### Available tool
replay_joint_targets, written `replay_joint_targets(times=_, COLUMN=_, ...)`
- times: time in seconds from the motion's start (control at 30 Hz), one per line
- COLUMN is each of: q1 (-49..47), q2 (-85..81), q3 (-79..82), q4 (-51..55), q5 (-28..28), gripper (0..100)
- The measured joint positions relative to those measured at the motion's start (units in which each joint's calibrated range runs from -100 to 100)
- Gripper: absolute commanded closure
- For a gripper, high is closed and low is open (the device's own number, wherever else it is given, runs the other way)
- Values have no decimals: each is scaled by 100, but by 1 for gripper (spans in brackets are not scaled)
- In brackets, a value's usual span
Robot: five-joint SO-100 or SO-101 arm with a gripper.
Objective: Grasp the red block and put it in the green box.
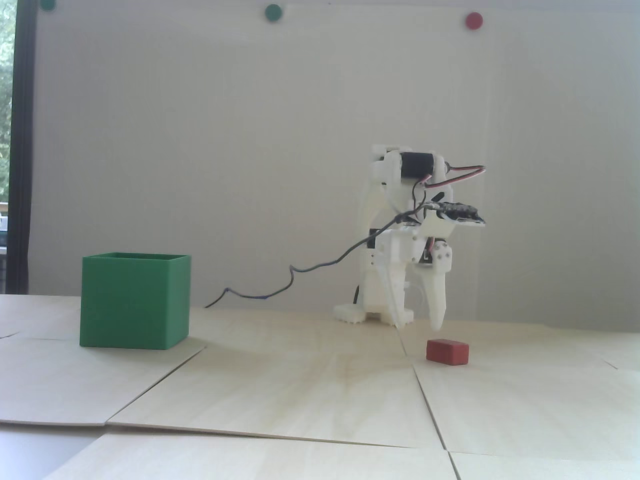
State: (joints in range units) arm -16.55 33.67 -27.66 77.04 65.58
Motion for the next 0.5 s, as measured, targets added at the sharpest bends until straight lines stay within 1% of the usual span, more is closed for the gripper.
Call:
replay_joint_targets(times=0.23, q1=-8, q2=100, q3=0, q4=0, q5=0, gripper=81)
replay_joint_targets(times=0.5, q1=-252, q2=100, q3=0, q4=0, q5=0, gripper=81)
